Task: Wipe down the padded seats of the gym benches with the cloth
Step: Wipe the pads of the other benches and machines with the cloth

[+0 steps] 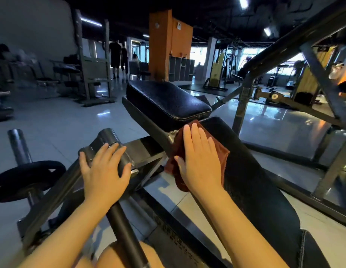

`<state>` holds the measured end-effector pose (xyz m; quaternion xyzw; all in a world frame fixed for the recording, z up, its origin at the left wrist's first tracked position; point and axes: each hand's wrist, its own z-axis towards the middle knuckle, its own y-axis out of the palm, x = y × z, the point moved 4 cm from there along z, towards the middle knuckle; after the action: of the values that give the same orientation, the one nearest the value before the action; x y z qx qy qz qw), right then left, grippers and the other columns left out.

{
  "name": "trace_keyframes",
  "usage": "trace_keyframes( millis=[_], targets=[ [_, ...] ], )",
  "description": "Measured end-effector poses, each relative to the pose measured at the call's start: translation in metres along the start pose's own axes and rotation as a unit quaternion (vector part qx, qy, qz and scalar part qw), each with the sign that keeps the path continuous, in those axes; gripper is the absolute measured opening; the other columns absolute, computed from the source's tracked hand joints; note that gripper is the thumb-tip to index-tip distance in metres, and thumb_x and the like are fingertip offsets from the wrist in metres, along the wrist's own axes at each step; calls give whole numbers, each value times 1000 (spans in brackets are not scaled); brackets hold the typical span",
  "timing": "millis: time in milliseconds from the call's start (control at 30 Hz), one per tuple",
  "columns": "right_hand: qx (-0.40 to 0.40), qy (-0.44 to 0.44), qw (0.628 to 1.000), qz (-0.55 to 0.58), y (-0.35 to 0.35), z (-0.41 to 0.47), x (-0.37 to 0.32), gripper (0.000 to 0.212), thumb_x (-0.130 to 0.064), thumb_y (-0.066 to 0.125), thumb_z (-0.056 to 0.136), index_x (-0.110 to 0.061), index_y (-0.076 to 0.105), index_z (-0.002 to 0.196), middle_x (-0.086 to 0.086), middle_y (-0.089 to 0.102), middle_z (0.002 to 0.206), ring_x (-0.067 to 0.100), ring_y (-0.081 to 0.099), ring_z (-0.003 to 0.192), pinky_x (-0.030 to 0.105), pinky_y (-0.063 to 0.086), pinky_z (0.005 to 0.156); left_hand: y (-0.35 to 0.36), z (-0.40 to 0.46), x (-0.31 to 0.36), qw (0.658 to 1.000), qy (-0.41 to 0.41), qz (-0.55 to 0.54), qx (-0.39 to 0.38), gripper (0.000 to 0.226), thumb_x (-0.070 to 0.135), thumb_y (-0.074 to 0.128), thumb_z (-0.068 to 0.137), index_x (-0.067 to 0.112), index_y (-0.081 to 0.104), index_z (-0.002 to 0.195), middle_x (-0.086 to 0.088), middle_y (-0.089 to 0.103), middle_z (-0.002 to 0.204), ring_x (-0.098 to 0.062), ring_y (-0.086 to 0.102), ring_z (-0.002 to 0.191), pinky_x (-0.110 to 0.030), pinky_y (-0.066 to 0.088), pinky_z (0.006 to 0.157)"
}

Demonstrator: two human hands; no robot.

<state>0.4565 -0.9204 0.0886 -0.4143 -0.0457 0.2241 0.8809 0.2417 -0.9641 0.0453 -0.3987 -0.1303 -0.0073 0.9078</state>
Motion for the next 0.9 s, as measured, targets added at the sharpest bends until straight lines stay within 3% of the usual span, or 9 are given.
trace_keyframes(
  millis=[100, 233, 367, 667, 833, 900],
  targets=[
    [-34, 43, 998, 23, -8, -41, 31, 88, -48, 66, 86, -16, 20, 154, 6, 25, 160, 25, 24, 147, 38, 11, 116, -2, -2, 2, 1000, 6, 11, -8, 53, 43, 45, 86, 19, 60, 131, -4, 55, 140, -24, 41, 137, -62, 2, 113],
    [-95, 148, 980, 89, -16, -77, 57, 93, -68, 40, 82, -20, 9, 155, 0, 15, 162, 22, 18, 148, 34, 9, 117, 2, -3, 4, 999, 34, 18, 0, 54, 44, 42, 85, 16, 63, 127, -7, 57, 136, -25, 45, 134, -57, 7, 115],
    [-62, 161, 983, 62, -8, -53, 39, 90, -57, 53, 88, -11, 12, 155, 9, 18, 161, 27, 19, 148, 42, 15, 120, 4, -4, 3, 999, 39, -19, 13, 53, 43, 41, 87, 13, 63, 125, -8, 58, 135, -27, 46, 132, -52, 19, 113],
    [0, 131, 991, -24, 9, 64, -9, 76, -55, 56, 91, -4, 34, 143, 14, 39, 147, 29, 33, 139, 44, 28, 117, 3, -1, -2, 993, 50, -93, 51, 48, 38, 43, 89, 13, 65, 123, -8, 58, 135, -25, 44, 133, -50, 22, 113],
    [-30, 110, 993, -9, -1, 33, -7, 90, -50, 66, 85, -9, 21, 151, 12, 29, 155, 28, 26, 144, 43, 24, 119, 2, -3, -4, 994, 53, -88, 32, 51, 40, 39, 89, 14, 64, 125, -8, 56, 137, -26, 44, 134, -47, 20, 113],
    [-40, 139, 989, 6, -7, -7, 5, 91, -44, 69, 85, -9, 19, 152, 11, 30, 156, 29, 29, 143, 43, 25, 117, 2, -4, -5, 994, 53, -88, 26, 52, 41, 38, 88, 14, 64, 125, -9, 56, 137, -27, 45, 133, -48, 21, 113]
  ],
)
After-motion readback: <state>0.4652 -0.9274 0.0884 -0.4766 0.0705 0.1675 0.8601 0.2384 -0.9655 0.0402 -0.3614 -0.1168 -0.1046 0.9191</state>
